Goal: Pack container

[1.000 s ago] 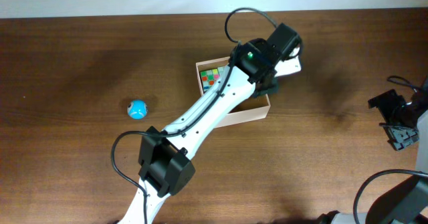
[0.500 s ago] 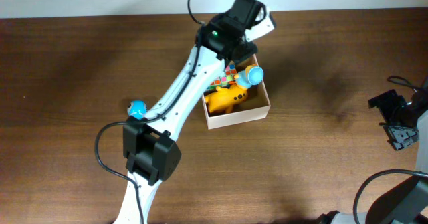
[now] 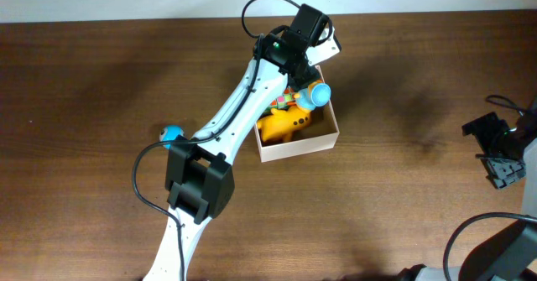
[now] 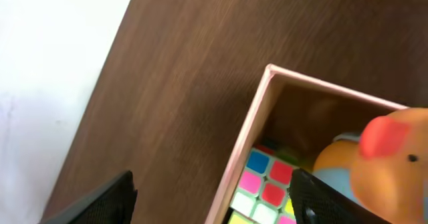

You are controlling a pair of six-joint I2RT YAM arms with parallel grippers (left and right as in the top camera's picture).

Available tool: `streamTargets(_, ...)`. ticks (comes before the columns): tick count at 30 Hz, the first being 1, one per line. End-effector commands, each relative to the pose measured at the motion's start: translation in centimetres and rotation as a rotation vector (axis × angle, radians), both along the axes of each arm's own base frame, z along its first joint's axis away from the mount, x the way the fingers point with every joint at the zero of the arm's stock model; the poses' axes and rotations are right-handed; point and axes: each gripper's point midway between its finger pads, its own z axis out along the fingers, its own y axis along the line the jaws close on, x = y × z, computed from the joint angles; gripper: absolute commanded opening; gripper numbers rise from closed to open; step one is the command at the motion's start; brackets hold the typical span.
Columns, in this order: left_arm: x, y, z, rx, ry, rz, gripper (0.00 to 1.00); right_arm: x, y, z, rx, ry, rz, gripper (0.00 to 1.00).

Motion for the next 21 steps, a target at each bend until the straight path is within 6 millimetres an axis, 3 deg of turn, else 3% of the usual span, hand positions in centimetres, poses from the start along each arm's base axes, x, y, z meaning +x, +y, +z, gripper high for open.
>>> streamTargets(1,-0.4,-0.7,-2.0,-0.019,0.055,0.007,0.75,0.0,0.1,-0.1,0.002,0.003,0.004,0.99)
streamTargets(14,-2.8,-1.6,-3.5,0.014,0.133,-0.031,0.75,0.0,0.1,-0.1,0.002,0.003,0.004,0.99)
streamTargets(21,-5.0,-2.2,-4.1,0.055,0.186,-0.061,0.75,0.0,0.1,-0.1,0.002,0.003,0.004,0.99)
